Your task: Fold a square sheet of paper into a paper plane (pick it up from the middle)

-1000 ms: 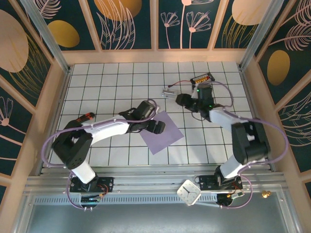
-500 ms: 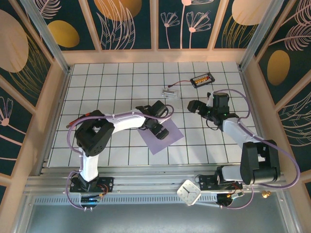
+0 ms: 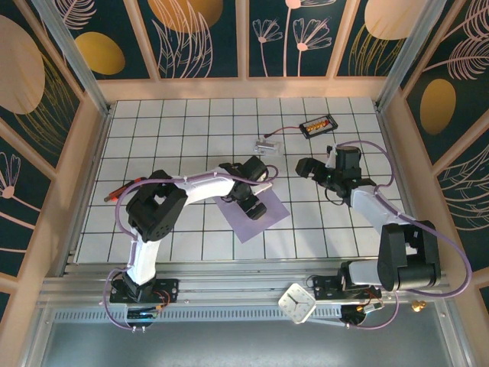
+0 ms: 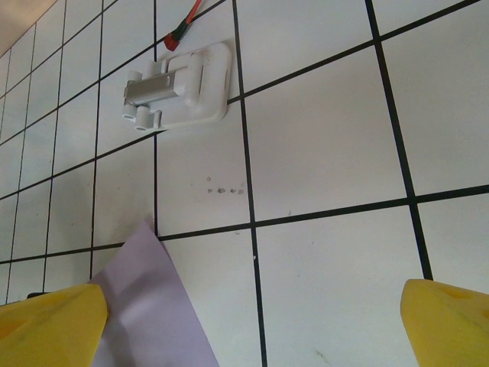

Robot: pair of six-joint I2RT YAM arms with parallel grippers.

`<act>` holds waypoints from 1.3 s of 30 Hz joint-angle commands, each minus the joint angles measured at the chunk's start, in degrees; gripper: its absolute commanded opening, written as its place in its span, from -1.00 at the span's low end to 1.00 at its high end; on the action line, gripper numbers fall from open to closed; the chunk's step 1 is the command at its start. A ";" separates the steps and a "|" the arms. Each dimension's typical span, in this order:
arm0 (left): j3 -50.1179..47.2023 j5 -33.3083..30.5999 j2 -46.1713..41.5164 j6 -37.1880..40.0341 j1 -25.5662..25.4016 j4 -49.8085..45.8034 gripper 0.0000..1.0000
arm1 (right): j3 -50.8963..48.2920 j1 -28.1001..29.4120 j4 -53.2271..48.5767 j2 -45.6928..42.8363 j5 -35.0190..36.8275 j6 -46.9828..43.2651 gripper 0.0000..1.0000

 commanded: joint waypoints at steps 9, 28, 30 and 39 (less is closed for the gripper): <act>0.02 1.44 1.91 0.56 -0.28 -3.10 0.71 | -1.09 -0.43 -0.31 -0.78 0.61 -0.82 0.98; -21.17 30.05 -26.26 -39.77 4.76 41.38 -0.44 | 1.88 -0.23 -4.32 -10.24 1.54 -0.73 0.96; -26.01 30.37 -28.02 -48.59 5.45 50.16 -0.46 | 2.45 0.19 -4.42 -11.18 0.45 -0.87 0.96; -42.55 18.53 -26.21 -75.46 6.26 79.34 -0.46 | 2.19 8.36 -2.35 -9.57 -2.97 -1.61 0.94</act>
